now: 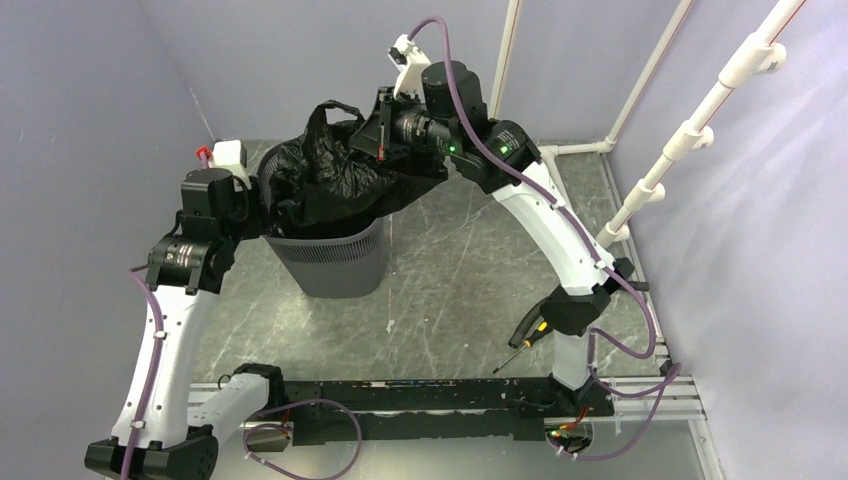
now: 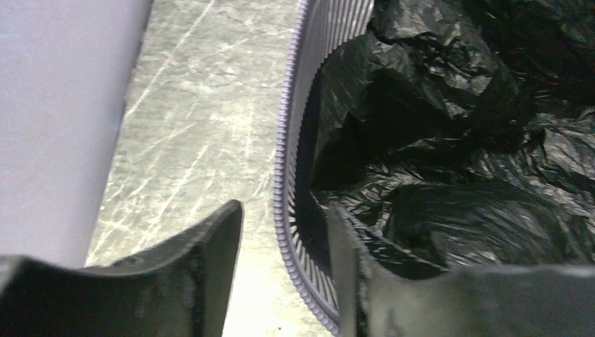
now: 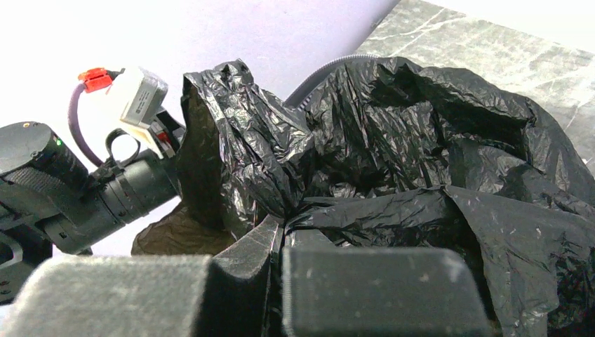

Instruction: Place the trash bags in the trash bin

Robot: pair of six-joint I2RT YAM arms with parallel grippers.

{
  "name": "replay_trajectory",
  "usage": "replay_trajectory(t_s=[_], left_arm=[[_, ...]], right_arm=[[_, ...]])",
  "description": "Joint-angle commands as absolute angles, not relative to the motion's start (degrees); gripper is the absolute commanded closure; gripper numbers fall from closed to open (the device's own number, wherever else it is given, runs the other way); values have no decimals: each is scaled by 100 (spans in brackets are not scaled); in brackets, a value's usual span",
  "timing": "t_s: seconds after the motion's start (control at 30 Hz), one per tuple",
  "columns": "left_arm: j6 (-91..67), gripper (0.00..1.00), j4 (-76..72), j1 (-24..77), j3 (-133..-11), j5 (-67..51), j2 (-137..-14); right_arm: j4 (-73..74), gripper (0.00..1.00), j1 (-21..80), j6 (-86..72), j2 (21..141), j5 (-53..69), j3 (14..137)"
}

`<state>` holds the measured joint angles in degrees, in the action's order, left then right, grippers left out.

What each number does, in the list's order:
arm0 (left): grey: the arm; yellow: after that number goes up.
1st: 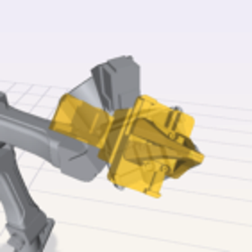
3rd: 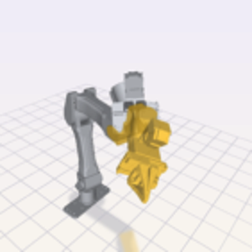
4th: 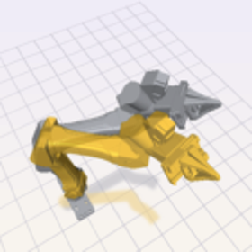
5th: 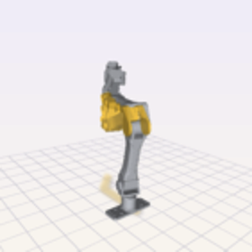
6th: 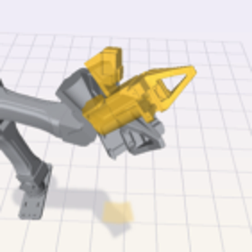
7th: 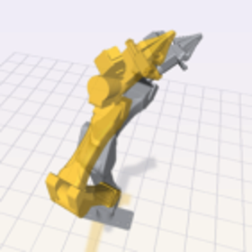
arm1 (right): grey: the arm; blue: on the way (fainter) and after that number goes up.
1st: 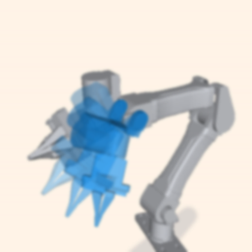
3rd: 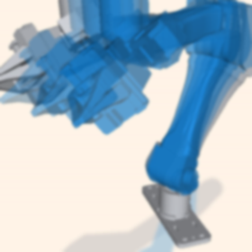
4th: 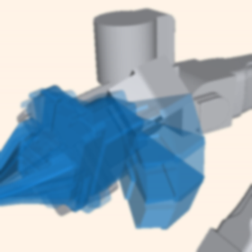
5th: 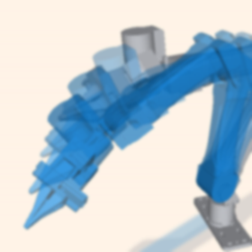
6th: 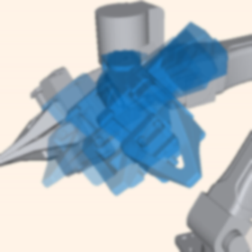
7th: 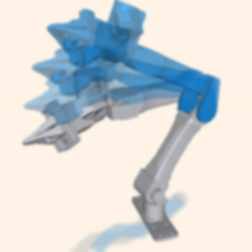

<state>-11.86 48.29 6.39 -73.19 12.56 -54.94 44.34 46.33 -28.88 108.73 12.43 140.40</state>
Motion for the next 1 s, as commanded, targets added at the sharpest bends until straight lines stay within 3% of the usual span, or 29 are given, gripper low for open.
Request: replay_trajectory(t_s=[0.0,0.2,0.37,0.57,0.97], left_arm=[[-1179,57,4732,598,-7270,632,-5564],[-1037,84,4895,598,-7512,66,-5773],[-1231,97,4976,598,-7764,-632,-5968],[-1812,97,5110,621,-7956,-1295,-6140],[-2847,98,5407,1945,-8031,-23,-6097]], right_arm=[[4247,99,4671,-2790,10481,1192,13931],[4287,99,4667,-2763,10366,1149,13972],[4417,99,4684,-2778,10319,1122,13984],[4637,99,4766,-2757,10250,935,14023],[4214,98,4811,-3053,10715,1108,14647]])
